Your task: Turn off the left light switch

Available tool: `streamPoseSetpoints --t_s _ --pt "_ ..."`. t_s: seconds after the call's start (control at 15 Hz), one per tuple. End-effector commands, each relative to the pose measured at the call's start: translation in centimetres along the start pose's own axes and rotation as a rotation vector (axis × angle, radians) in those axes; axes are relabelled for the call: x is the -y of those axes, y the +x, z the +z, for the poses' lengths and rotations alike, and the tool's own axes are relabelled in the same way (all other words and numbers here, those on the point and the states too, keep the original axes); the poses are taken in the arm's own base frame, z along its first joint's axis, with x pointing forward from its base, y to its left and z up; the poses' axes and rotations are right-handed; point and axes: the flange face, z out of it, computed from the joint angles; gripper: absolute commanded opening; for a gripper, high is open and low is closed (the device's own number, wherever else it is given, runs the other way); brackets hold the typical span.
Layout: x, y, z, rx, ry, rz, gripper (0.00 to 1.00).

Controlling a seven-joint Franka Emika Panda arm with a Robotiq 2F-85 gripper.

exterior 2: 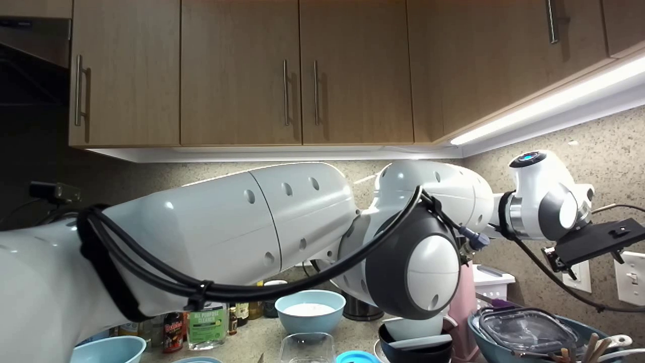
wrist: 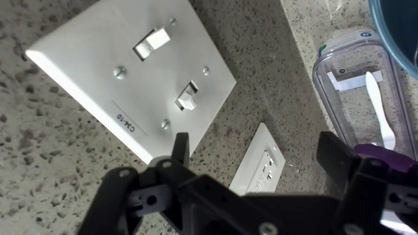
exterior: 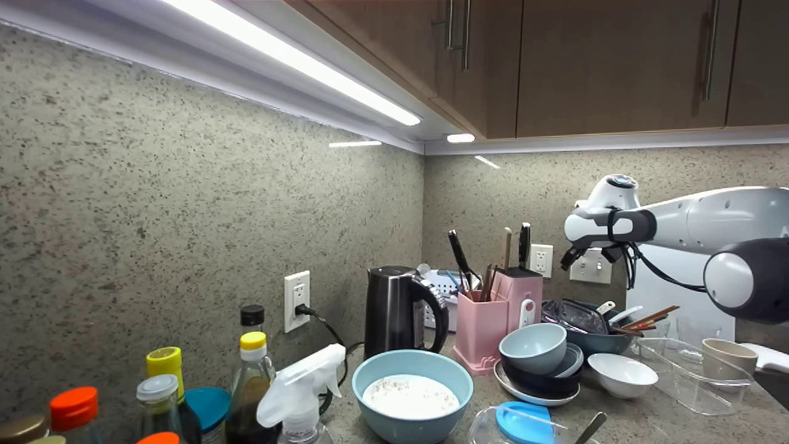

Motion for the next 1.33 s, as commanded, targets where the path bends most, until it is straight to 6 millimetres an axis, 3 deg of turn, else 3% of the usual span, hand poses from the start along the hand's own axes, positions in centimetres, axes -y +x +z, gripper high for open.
streamPoseSetpoints --t_s 0.0,0.27,0.67,0.93,1.27 --pt "-0.4 -0.1 -0.5 0.025 0.08 -0.108 1.0" --pt "0.1 -0.5 -0.4 0.05 0.164 -0.211 1.0" --pt "0.3 -0.4 0.0 0.041 0.112 -0.176 1.0" --pt "-2.6 -2.6 -0.1 0.118 -0.019 0.012 1.0" --pt "-3.0 -3.1 0.3 0.099 -0.103 0.078 1.0"
